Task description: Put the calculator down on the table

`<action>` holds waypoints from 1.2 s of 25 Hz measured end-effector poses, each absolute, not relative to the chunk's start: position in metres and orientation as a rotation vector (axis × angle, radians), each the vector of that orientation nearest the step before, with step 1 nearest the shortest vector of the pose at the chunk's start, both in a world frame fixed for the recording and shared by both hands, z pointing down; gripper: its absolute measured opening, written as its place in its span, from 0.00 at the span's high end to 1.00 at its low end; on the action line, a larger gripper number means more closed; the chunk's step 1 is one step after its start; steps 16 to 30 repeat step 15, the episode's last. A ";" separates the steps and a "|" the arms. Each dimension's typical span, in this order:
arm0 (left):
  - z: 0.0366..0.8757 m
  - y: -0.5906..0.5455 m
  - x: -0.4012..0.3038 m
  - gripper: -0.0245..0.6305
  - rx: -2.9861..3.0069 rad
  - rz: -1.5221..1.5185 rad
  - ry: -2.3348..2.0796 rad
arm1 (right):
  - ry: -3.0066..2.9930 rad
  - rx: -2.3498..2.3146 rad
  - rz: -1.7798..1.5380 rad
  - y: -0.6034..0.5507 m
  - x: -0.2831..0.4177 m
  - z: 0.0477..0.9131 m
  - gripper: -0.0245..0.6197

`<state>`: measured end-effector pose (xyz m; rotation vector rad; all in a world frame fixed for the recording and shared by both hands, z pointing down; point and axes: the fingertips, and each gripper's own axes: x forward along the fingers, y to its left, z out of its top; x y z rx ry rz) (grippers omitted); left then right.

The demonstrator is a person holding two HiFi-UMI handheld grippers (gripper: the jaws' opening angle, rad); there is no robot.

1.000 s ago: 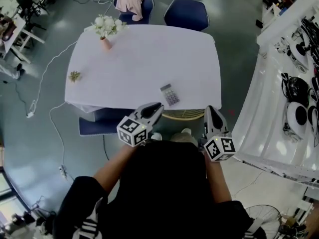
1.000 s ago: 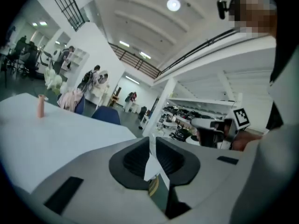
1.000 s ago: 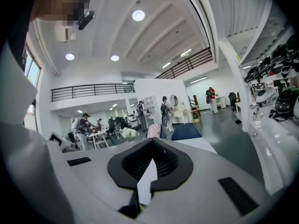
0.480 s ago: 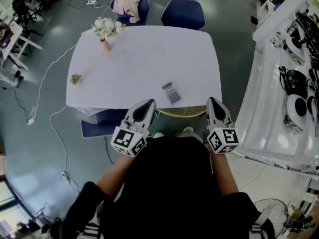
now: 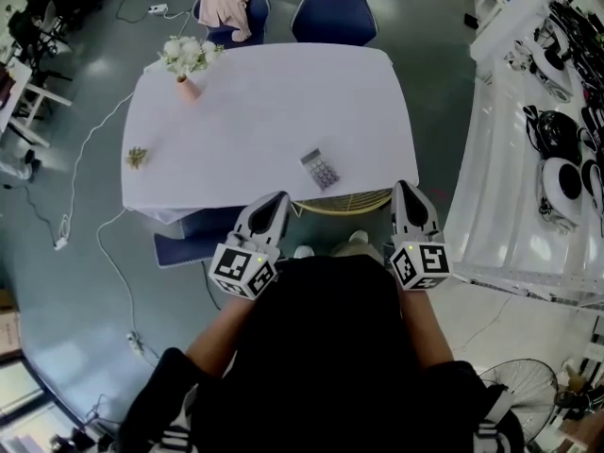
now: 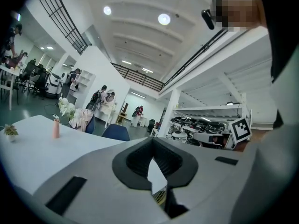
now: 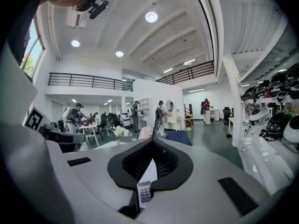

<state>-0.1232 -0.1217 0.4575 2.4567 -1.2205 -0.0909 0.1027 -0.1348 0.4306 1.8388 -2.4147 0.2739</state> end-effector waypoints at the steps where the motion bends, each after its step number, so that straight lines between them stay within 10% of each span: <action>1: 0.457 -0.122 -0.121 0.95 2.458 -0.098 -1.209 | -2.413 1.839 0.277 -0.134 0.103 0.432 0.97; 30: 0.465 -0.129 -0.117 0.96 2.407 -0.089 -1.215 | -2.397 1.814 0.290 -0.135 0.110 0.438 0.97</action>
